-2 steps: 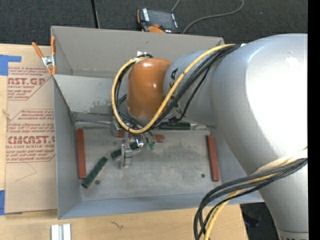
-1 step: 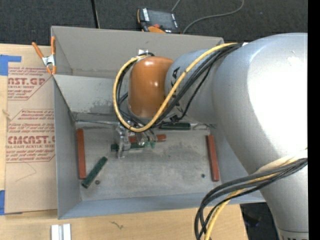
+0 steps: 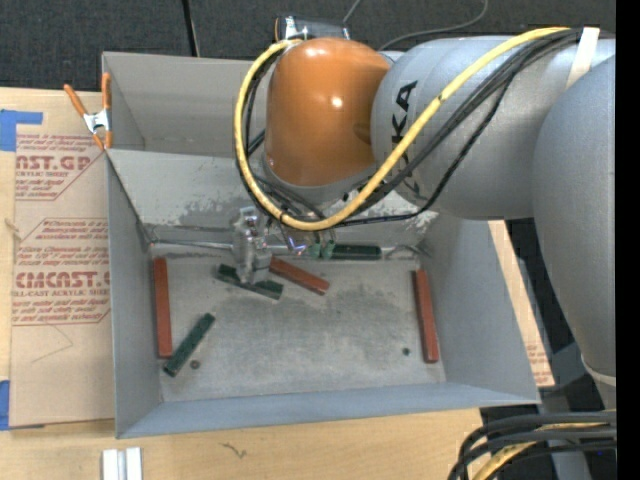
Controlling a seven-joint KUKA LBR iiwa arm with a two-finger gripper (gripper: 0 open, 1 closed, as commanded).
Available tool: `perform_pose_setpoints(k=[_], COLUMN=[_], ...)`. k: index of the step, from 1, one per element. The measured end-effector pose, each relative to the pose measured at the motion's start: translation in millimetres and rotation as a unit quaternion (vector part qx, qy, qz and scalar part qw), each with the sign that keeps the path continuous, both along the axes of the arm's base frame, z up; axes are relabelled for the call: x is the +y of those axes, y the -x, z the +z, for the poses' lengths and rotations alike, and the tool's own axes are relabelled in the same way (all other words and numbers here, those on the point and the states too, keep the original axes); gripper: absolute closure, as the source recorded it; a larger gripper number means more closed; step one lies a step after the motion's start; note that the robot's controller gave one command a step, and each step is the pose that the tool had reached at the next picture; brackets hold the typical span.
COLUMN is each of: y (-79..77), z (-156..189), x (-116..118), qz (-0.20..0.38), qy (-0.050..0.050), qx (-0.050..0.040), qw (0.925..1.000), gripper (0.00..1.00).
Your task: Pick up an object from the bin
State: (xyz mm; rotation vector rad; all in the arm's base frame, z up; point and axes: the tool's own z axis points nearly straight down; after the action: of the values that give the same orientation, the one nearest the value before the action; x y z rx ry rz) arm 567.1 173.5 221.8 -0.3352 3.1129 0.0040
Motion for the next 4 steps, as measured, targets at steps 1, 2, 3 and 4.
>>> perform_pose_setpoints(k=[1, 2, 3, 4], y=[1.2, -1.1, 53.9, 79.0], z=[-5, -142, -151, -151], x=[-1, -2, 72, 72], qz=[0.000, 0.021, 0.196, 0.278], qy=[0.001, 0.003, 0.002, 0.004], qx=[0.0037, 0.0081, 0.0041, 0.0004], qw=[1.0000, 0.9998, 0.9806, 0.9606], gripper=[0.00, 0.00, 0.00, 0.00])
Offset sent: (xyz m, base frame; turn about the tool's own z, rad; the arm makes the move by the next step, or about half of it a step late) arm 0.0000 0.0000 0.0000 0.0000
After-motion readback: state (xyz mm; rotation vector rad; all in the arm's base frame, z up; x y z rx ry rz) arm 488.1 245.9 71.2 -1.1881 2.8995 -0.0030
